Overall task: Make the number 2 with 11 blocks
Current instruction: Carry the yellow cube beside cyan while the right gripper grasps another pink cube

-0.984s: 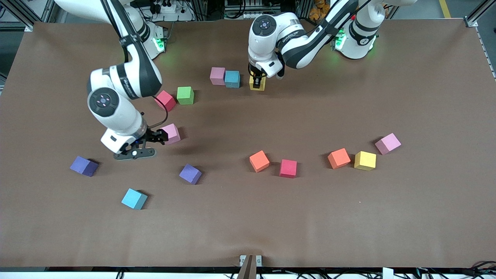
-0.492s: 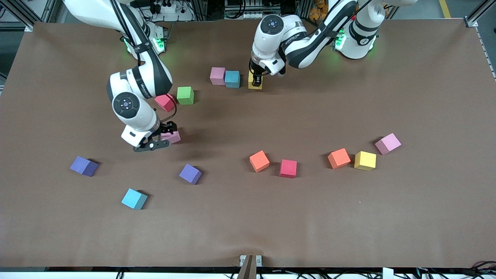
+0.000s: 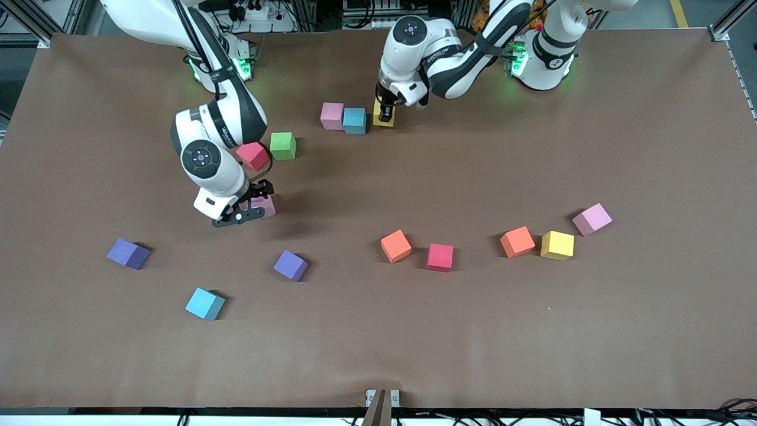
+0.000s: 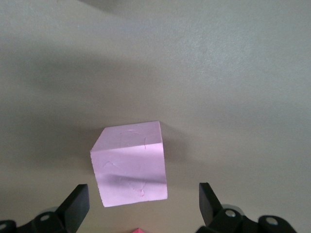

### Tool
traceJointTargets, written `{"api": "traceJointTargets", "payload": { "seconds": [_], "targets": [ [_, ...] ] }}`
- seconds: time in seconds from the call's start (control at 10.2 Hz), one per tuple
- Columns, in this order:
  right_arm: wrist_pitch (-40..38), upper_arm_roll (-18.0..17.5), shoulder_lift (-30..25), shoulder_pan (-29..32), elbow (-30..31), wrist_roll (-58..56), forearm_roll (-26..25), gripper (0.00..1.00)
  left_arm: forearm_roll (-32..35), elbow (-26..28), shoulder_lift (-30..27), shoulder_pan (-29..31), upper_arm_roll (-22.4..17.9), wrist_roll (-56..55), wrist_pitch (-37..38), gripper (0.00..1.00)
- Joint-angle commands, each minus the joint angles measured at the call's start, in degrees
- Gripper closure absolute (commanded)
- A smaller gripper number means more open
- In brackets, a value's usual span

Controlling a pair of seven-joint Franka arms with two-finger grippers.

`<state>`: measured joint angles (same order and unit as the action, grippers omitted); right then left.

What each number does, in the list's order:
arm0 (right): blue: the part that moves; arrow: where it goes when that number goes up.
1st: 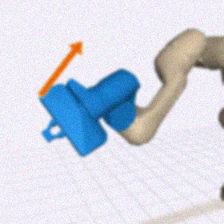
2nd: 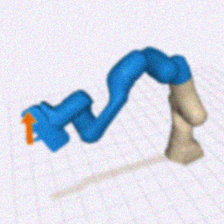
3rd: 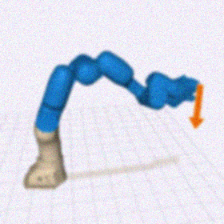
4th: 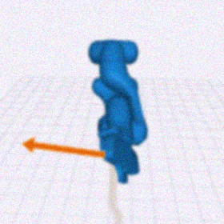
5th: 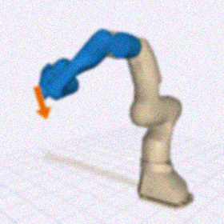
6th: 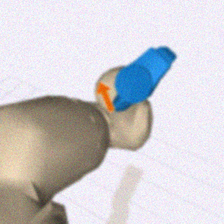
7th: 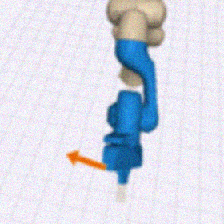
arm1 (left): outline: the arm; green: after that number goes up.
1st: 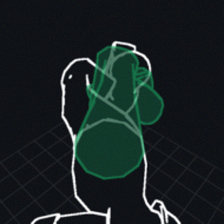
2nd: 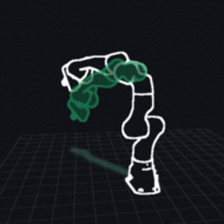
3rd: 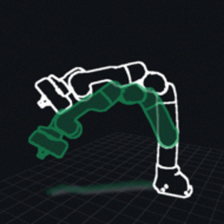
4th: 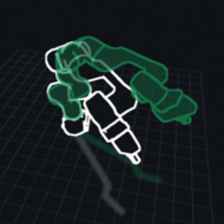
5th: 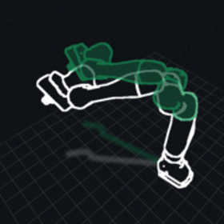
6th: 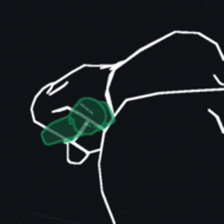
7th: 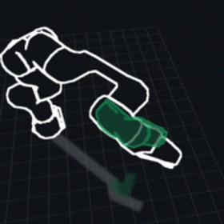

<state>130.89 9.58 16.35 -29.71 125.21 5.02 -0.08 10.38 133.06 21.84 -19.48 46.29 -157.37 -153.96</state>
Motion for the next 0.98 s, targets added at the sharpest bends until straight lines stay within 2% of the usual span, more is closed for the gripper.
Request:
{"api": "traceJointTargets", "payload": {
  "seconds": [0.0,0.2,0.3,0.89],
  "targets": [
    [1.91,-1.13,1.49,0.09,0.21,-0.98,1.05,0.0,8.12,-1.82,3.98,-2.21,-3.02,-10.92,-1.35,1.0],
    [2.53,-1.23,2.11,-0.26,0.21,-0.98,1.14,0.0,13.59,-5.07,7.06,-8.7,-9.7,-17.07,-1.26,1.0],
    [2.71,-1.14,2.46,-0.35,0.21,-0.98,1.23,0.0,13.87,-5.96,7.77,-10.38,-10.95,-17.88,-1.26,1.0],
    [5.24,-1.14,4.3,-0.7,0.99,-1.07,1.14,0.0,13.87,-6.76,7.69,-11.63,-10.96,-20.52,-0.91,1.0]
  ]
}}
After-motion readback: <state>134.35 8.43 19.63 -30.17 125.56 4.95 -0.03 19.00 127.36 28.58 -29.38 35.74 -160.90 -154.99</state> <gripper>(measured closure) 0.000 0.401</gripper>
